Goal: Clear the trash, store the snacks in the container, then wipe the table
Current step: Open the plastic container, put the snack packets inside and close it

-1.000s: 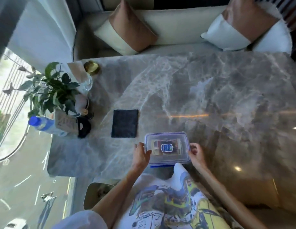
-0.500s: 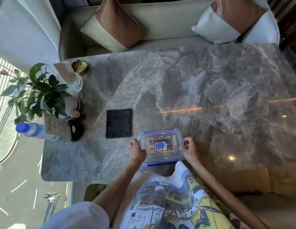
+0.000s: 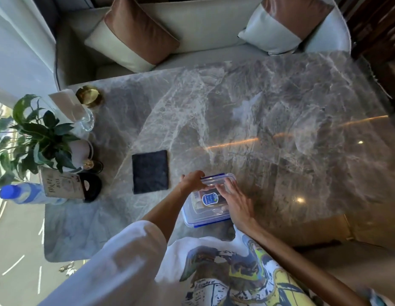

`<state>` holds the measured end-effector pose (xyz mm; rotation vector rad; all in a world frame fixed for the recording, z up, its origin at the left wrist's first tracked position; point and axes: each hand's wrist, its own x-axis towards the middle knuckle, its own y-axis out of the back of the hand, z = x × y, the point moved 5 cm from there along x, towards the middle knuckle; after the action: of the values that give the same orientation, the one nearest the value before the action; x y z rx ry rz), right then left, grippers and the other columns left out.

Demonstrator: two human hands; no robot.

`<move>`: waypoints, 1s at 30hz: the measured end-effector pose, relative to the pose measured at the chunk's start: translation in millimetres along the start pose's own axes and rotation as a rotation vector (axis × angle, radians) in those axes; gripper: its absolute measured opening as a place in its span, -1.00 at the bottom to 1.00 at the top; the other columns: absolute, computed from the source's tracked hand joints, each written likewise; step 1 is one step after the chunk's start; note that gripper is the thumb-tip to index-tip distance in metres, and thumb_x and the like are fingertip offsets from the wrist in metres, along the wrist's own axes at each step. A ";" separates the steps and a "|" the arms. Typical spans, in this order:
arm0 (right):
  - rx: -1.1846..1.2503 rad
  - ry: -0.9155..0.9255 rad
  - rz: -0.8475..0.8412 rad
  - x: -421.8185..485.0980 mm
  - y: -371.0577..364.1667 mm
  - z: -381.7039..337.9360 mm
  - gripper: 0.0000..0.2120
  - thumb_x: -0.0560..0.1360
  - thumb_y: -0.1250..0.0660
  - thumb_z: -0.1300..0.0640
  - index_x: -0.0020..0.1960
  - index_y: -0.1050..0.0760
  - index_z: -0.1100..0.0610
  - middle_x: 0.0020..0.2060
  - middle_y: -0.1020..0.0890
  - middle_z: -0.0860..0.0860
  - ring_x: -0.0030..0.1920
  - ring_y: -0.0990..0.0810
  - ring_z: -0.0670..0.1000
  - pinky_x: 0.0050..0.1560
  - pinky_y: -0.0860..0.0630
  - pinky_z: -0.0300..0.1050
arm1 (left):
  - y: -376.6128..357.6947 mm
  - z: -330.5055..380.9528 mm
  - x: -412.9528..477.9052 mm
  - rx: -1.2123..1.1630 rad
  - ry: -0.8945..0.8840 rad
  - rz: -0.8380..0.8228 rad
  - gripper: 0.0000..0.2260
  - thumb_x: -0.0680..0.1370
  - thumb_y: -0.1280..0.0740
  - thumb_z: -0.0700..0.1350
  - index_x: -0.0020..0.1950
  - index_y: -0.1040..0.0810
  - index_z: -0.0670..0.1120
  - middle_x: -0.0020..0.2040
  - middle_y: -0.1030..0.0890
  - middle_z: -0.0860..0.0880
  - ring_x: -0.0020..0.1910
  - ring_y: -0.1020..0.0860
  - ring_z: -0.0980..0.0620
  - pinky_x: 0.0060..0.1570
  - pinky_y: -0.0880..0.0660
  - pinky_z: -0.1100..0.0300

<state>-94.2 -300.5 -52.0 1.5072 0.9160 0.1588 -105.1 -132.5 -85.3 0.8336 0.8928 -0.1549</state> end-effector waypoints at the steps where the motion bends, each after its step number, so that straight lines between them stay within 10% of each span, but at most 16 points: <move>1: 0.000 -0.004 0.009 0.0 0.2 -0.4 -0.28 0.46 -0.40 0.18 0.51 -0.18 -0.15 0.58 -0.10 -0.02 0.55 -0.19 0.05 0.18 -0.53 -0.02 | 0.1 -0.6 0.0 -0.021 -0.001 0.049 -0.57 0.45 -0.46 0.02 0.28 -0.50 -0.03 0.26 -0.54 -0.09 0.29 -0.45 -0.13 0.31 -0.28 -0.05; 12: 0.025 -0.001 0.009 0.8 0.7 1.7 -0.25 0.47 -0.40 0.18 0.51 -0.13 -0.22 0.57 -0.05 -0.09 0.45 -0.36 -0.02 0.03 -0.59 -0.05 | -3.5 4.7 -16.9 -0.040 -0.066 0.425 -0.76 0.48 -0.44 -0.09 0.12 -0.66 -0.08 0.10 -0.53 -0.08 0.17 -0.42 -0.09 0.13 -0.48 0.09; 17: 0.343 -0.035 0.084 -4.0 -7.1 5.5 -0.18 0.39 -0.46 0.30 0.50 -0.18 -0.13 0.56 -0.07 -0.09 0.52 -0.24 0.00 0.19 -0.48 -0.16 | -22.9 7.5 -43.8 0.064 -0.121 0.498 -0.55 0.53 -0.34 -0.17 0.42 -0.40 -0.01 0.31 -0.43 -0.09 0.26 -0.38 -0.10 0.27 -0.38 0.10; 20: 0.889 -0.415 0.092 -10.0 -26.7 30.7 0.03 0.32 -0.55 0.29 0.58 0.00 -0.01 0.58 -0.04 0.07 0.58 -0.05 0.12 0.53 -0.14 0.08 | -42.1 1.3 -71.9 0.104 -0.261 0.594 -0.42 0.42 -0.46 -0.11 0.42 -0.41 -0.07 0.38 -0.45 -0.16 0.37 -0.42 -0.19 0.38 -0.36 -0.07; 24: 1.481 -0.880 -0.196 -24.3 -60.1 46.3 0.10 0.28 -0.59 0.16 0.57 0.08 0.06 0.43 -0.37 0.22 0.34 -0.46 0.20 0.23 -0.48 0.06 | -88.6 -27.2 -84.0 0.275 -0.312 0.394 -0.22 0.48 -0.33 0.22 0.58 -0.10 -0.01 0.59 -0.12 -0.16 0.58 -0.06 -0.18 0.55 0.08 -0.13; 30: 1.440 -0.892 -0.234 -25.6 -74.4 52.7 -0.17 0.29 -0.59 0.01 0.43 -0.26 0.08 0.19 -0.57 0.11 0.06 -0.57 0.08 -0.05 -0.56 -0.08 | -106.6 -34.1 -78.1 0.470 -0.286 0.281 0.05 0.39 -0.36 0.32 0.59 0.22 -0.07 0.60 0.16 -0.22 0.58 0.17 -0.27 0.52 0.19 -0.27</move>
<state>-112.6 -366.3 -117.5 2.3423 0.3590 -1.5229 -223.9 -197.8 -100.7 1.3280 0.4646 -0.2357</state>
